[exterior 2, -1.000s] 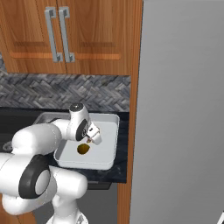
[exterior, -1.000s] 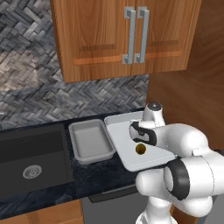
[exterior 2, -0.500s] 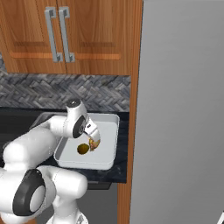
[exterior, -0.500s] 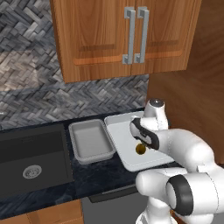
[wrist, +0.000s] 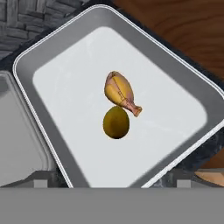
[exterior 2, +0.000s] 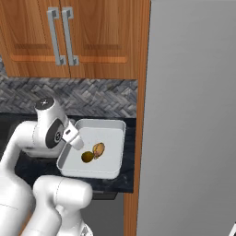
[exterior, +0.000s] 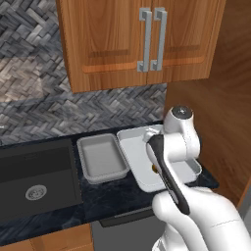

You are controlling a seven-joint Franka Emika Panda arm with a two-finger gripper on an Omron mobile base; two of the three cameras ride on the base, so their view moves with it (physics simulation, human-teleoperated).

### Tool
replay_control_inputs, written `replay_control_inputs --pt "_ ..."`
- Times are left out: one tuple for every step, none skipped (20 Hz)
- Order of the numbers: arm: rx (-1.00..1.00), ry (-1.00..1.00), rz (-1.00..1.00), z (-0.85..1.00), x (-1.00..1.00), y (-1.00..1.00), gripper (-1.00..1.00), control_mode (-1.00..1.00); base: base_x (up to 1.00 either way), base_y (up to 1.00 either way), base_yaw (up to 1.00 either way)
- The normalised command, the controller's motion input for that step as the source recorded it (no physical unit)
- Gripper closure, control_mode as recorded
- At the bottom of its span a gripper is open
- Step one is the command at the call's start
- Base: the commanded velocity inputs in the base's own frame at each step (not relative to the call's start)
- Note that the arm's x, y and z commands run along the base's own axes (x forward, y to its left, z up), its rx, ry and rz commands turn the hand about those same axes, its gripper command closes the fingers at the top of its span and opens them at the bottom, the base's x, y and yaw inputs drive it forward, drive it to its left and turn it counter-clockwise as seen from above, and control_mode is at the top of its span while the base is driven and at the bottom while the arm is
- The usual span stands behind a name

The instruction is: Place one lemon and one chicken drumstick in each tupperware on the nearby counter, to pack two identical lunches.

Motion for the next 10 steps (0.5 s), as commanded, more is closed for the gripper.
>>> replay_control_inputs --pt "0.06 0.04 0.0 0.8 -1.0 0.31 -1.0 -1.0 0.0 0.0 0.0" --pt "0.07 0.06 0.0 0.84 -1.0 0.3 -1.0 -1.0 0.0 0.0 0.0" --pt "0.1 0.08 0.0 0.84 -1.0 0.21 -1.0 -1.0 0.0 0.0 0.0" --pt "0.1 0.11 0.0 0.73 -1.0 0.18 -1.0 -1.0 0.0 0.0 0.0" --pt "0.11 0.13 0.0 0.61 -1.0 0.11 -1.0 -1.0 0.0 0.0 0.0" --pt "0.1 0.13 0.0 0.53 -1.0 0.09 -1.0 -1.0 0.0 0.0 0.0" --pt "0.09 0.1 0.0 0.43 -1.0 0.09 -1.0 -1.0 0.0 0.0 0.0" --pt "0.13 0.07 0.0 0.31 -1.0 0.03 -1.0 -1.0 0.0 0.0 0.0" --pt "0.0 0.0 0.0 0.0 0.0 0.0 -1.0 1.0 -1.0 0.11 0.0" --pt "0.0 0.0 0.0 0.0 0.0 0.0 -1.0 1.0 -1.0 0.06 -0.01"
